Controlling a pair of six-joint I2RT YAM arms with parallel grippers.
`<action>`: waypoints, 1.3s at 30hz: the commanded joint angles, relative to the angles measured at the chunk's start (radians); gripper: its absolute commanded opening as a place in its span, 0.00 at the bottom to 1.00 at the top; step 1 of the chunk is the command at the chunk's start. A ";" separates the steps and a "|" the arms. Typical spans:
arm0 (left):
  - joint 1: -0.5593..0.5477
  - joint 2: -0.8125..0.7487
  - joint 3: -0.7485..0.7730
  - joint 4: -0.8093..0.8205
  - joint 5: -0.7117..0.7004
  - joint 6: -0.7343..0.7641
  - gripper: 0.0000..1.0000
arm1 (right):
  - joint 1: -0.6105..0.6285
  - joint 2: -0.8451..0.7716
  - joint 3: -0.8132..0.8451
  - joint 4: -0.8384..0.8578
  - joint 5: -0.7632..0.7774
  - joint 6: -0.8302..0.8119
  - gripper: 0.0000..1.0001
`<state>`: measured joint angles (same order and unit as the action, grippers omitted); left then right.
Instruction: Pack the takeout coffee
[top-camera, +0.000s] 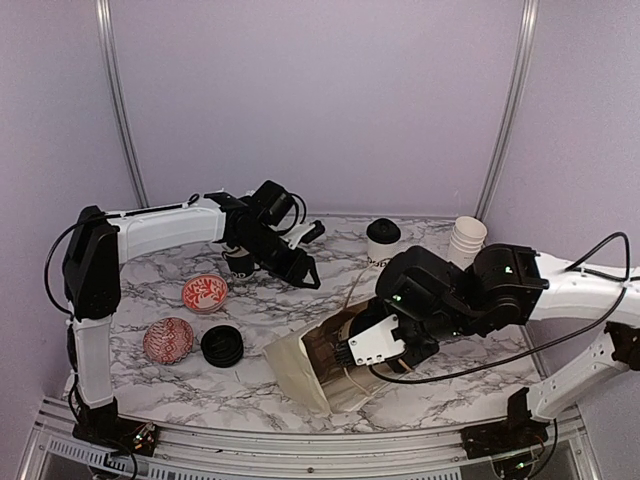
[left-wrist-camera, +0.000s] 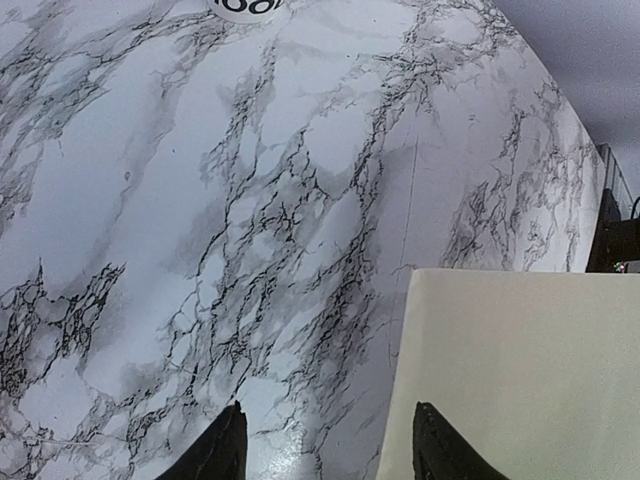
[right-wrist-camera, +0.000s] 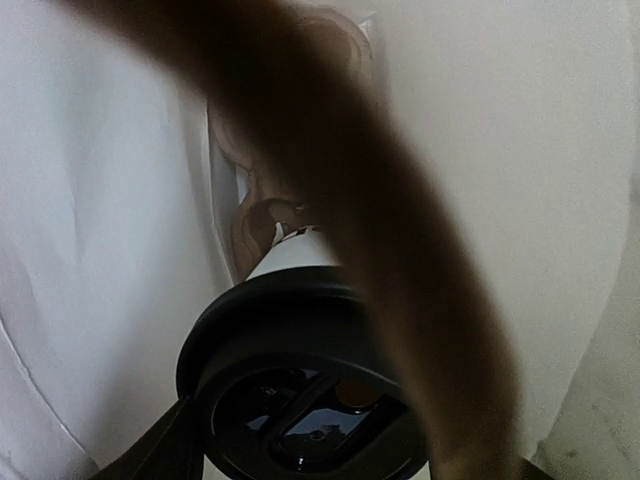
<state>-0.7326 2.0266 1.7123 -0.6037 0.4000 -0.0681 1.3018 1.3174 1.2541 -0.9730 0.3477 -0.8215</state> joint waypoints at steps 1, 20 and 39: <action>0.001 0.016 -0.005 0.014 0.056 -0.014 0.57 | 0.029 -0.018 -0.036 0.067 0.040 -0.012 0.43; -0.008 0.076 -0.017 0.001 0.170 -0.004 0.57 | 0.033 -0.009 -0.124 0.230 0.103 -0.064 0.43; -0.007 0.113 -0.005 -0.021 0.245 0.024 0.54 | -0.007 0.016 -0.179 0.311 0.083 -0.086 0.44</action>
<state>-0.7376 2.1113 1.6993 -0.6056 0.6102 -0.0624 1.3121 1.3209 1.0737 -0.7307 0.4267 -0.9073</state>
